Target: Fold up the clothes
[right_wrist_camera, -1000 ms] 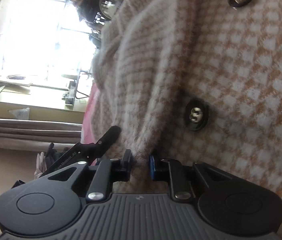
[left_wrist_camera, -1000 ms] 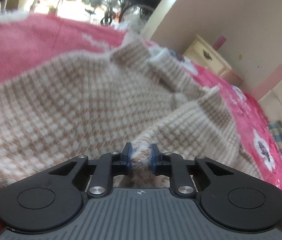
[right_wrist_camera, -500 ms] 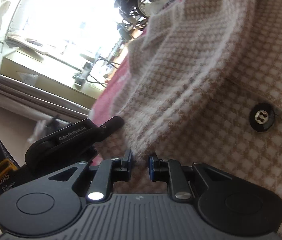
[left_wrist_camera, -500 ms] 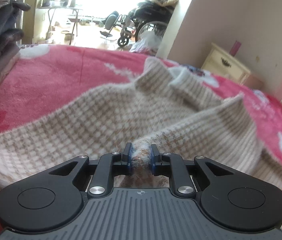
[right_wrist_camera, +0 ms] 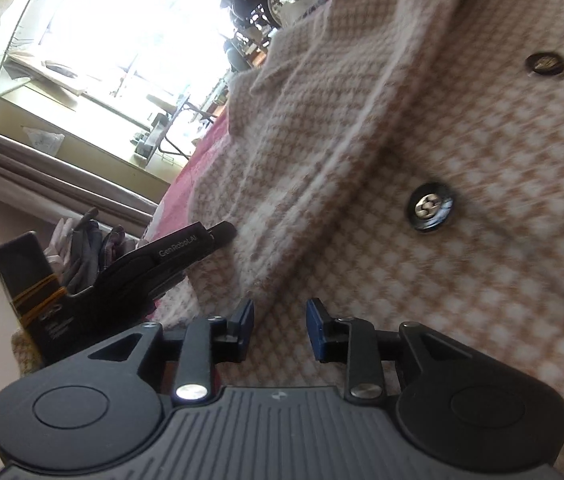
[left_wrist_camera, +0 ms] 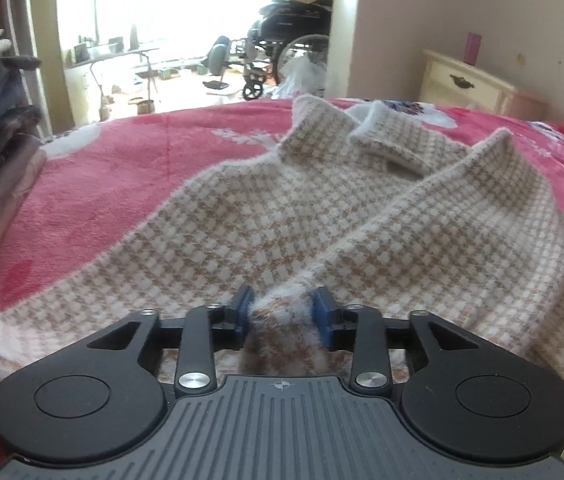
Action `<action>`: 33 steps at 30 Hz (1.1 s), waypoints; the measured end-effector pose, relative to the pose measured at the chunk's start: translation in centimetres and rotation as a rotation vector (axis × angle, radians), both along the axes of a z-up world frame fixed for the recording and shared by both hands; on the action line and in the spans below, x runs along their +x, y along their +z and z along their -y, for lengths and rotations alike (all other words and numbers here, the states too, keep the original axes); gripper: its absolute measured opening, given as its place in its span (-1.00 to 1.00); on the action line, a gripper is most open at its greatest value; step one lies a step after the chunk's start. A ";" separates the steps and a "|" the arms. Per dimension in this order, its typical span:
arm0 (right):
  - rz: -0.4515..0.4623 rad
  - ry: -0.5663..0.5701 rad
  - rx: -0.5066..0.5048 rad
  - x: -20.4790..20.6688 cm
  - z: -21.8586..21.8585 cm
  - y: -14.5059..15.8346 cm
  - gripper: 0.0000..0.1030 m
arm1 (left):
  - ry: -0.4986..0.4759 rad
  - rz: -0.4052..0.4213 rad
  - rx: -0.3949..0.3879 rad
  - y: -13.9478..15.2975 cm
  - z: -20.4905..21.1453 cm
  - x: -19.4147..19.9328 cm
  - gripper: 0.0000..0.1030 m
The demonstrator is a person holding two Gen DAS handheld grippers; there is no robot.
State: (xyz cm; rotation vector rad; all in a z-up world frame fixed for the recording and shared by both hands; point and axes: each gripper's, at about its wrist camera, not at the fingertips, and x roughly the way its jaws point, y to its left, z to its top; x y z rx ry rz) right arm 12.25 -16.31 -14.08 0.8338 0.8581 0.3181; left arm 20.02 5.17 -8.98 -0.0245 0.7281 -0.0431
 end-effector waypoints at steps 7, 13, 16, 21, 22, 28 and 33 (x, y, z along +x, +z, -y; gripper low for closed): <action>0.059 -0.002 0.006 -1.7 1.9 1.0 -0.37 | 0.053 0.071 0.059 2.2 0.4 -0.8 -0.25; 0.099 0.015 -0.008 -3.2 3.3 1.2 -0.37 | 0.040 0.126 0.043 4.1 1.6 -1.6 -0.20; 0.100 0.015 -0.011 -3.3 3.5 1.3 -0.37 | -0.004 0.093 0.045 3.5 3.2 -1.2 -0.20; 0.105 0.003 -0.012 -3.2 3.9 1.3 -0.37 | -0.039 -0.016 0.090 -0.5 5.0 0.0 -0.20; 0.107 0.000 -0.013 -3.3 4.1 1.3 -0.37 | -0.047 0.002 0.105 -0.9 5.1 -0.4 -0.18; 0.099 -0.013 -0.015 -3.3 4.9 0.8 -0.37 | -0.086 0.051 0.149 -1.6 5.1 -1.4 -0.17; 0.100 -0.015 -0.011 -3.2 5.0 0.6 -0.37 | -0.082 0.063 0.140 -1.9 5.0 -1.5 -0.17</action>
